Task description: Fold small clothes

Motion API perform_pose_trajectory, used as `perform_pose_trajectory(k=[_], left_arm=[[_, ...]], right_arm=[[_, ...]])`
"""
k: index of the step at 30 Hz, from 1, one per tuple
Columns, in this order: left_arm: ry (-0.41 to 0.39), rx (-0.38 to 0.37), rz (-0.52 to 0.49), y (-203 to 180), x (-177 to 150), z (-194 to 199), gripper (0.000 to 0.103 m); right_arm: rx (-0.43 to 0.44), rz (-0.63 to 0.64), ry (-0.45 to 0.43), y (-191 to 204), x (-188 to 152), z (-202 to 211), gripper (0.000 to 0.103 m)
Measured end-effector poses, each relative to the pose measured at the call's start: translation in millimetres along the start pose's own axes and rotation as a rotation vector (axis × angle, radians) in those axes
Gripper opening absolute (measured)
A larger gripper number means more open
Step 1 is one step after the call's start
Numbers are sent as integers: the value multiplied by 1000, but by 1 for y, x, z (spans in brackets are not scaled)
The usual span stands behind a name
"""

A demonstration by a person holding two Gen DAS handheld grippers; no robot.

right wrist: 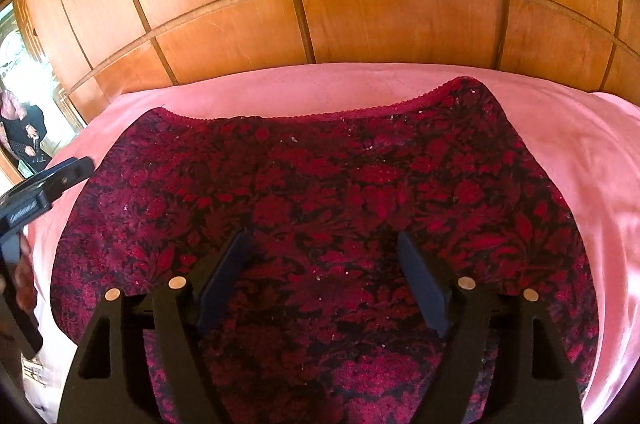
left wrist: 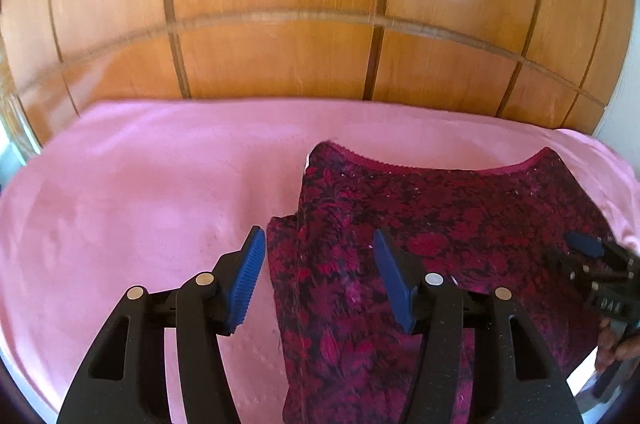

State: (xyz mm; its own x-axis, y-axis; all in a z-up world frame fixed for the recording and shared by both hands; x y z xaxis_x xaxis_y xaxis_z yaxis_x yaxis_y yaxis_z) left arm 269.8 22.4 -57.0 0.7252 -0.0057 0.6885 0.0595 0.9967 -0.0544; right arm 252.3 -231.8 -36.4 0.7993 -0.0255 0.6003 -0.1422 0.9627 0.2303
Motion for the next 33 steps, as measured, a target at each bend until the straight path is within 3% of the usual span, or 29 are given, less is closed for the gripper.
perform_pose_trajectory(k=[2,5,7,10,12,19,22,23,25,27,33], left_arm=[[67,-62,79,13,6,-18,55],[147,-118,182,30,16,-43,36],[181,-146,226,37,20,-60,30],[231,-171,264,37,17,-81,21],[237,-133,255,35,14,-93,15],[209,-2,172,30,10,-107,16],[168,38,186,33,14,-87,30],[138,68,183,33,14,-75,40],[56,106,165,29,15,-46,44],[0,102,148,21,8,-18,44],[-70,70,44,-24,-22,25,44]], right_arm=[[2,-5,1,-1,0,-1,79],[9,-13,0,-2,4,-3,80],[16,-22,2,-4,6,-6,80],[16,-22,4,-6,9,-10,81],[17,-21,7,-7,9,-12,81],[9,-28,7,-7,9,-23,82],[9,-26,7,-7,9,-22,82],[11,-29,8,-8,8,-21,82],[17,-32,8,-9,9,-21,82],[18,-31,9,-9,9,-21,82],[33,-31,2,-10,14,-7,83]])
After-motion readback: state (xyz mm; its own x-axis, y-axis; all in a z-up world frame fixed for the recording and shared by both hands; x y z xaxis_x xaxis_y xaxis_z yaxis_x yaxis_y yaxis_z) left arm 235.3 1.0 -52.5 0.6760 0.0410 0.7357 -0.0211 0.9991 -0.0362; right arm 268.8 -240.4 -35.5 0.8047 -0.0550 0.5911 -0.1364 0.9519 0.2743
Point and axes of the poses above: each gripper's, at about its wrist camera, not at the fingertips, and z roughly against the way its jaws point, y to its left, x to its top, the point moved 5 cm from there along -z, roughly the way its jaws point, and after that the axes turned 2 degrees about x, right-handed, at the moved point
